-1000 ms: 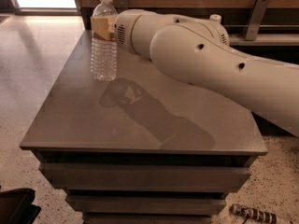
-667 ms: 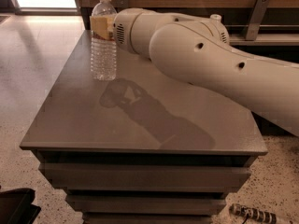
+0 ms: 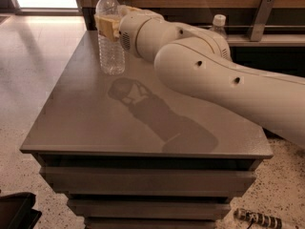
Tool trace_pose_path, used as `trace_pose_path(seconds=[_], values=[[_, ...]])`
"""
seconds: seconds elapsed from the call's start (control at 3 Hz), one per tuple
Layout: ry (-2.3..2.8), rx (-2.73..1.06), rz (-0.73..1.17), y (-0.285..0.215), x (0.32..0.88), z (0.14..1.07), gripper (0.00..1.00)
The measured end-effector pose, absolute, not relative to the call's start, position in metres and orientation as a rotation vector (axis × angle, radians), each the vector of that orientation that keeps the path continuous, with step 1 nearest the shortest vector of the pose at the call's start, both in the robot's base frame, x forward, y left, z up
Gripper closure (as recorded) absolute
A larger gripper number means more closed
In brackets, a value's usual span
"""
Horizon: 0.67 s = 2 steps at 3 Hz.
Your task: Place water bottle upright
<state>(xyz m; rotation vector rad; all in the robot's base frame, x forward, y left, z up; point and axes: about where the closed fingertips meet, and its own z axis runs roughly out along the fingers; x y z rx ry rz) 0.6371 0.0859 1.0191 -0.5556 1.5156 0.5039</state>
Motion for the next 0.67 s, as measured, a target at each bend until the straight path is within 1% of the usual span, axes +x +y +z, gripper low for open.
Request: trace_pose_path(seconds=[0.67], values=[[1.465,-0.648,0.379,0.0748,0.6351,1.0108,1.0]])
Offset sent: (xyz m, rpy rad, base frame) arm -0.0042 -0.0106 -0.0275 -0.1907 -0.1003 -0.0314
